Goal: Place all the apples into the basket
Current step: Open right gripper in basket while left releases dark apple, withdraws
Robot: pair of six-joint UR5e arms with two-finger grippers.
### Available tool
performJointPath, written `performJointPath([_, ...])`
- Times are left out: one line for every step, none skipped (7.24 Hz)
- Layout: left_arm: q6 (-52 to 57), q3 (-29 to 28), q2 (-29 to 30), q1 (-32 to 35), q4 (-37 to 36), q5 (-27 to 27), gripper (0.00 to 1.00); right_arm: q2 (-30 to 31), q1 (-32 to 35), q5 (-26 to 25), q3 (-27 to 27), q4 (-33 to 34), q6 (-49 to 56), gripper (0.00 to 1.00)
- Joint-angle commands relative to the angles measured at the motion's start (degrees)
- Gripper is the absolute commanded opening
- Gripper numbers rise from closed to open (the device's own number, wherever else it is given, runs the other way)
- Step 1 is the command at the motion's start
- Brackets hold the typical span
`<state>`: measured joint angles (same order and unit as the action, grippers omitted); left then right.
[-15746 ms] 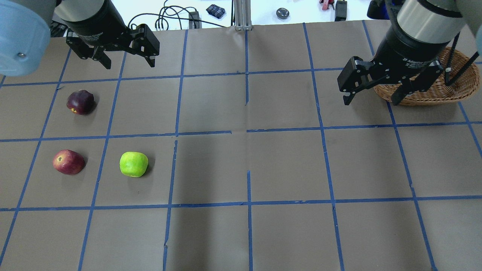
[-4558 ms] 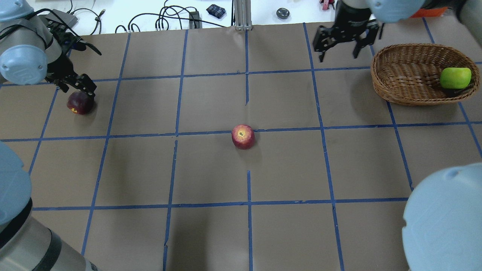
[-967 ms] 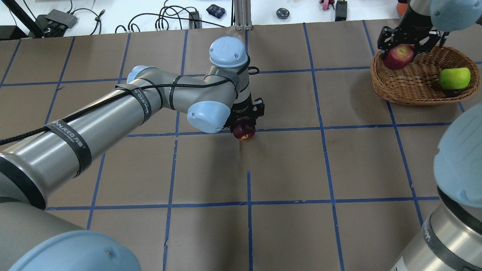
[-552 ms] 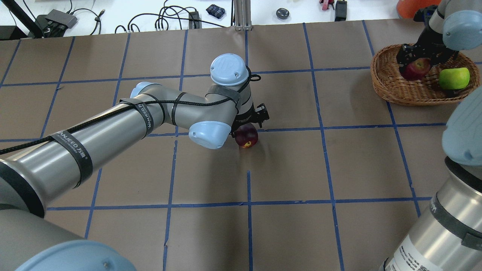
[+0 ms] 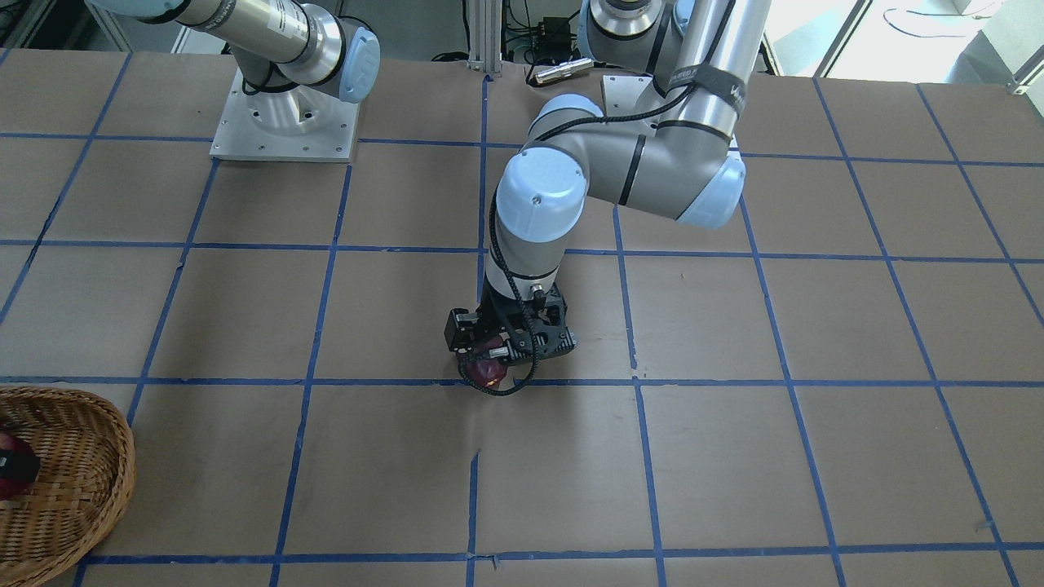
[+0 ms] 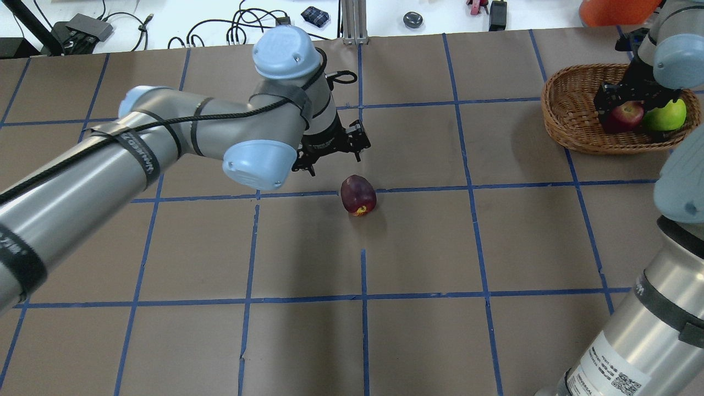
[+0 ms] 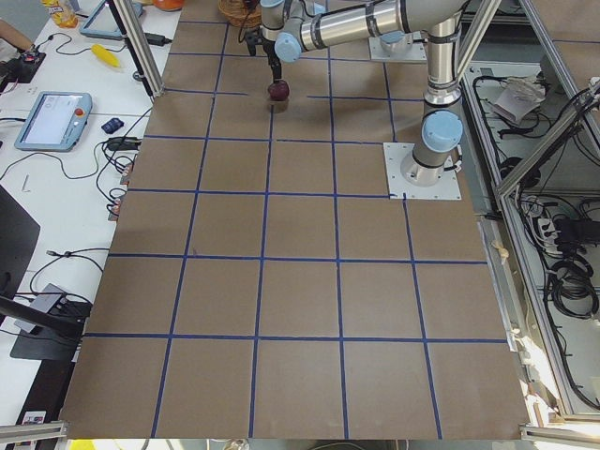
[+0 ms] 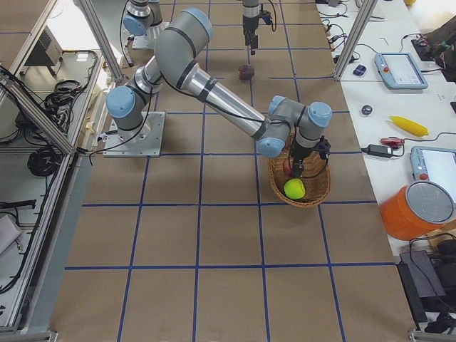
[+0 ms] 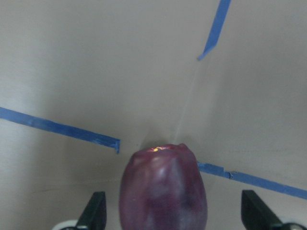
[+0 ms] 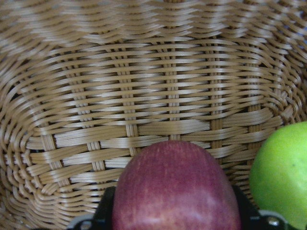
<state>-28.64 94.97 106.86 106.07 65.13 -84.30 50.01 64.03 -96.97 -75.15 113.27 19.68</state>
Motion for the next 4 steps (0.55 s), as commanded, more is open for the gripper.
performJointPath([12.3, -6.0, -8.8, -4.1, 23.2, 0.8, 1.0, 0.3, -0.9, 0.4, 0.8, -0.9, 0.5, 1.0])
performJointPath([18.8, -8.9, -12.7, -7.9, 32.7, 0.5, 1.0, 1.0, -0.9, 0.4, 0.9, -1.0, 0.4, 1.0])
performJointPath([24.4, -10.6, -15.3, -10.3, 36.7, -0.2, 1.0, 2.6, -0.1, 0.6, 0.8, -2.0, 0.3, 1.0])
performJointPath([24.7, -9.6, -17.3, -10.3, 36.6, -4.5, 1.0, 6.3, 1.7, 2.9, 0.9, -6.5, -0.4, 1.0])
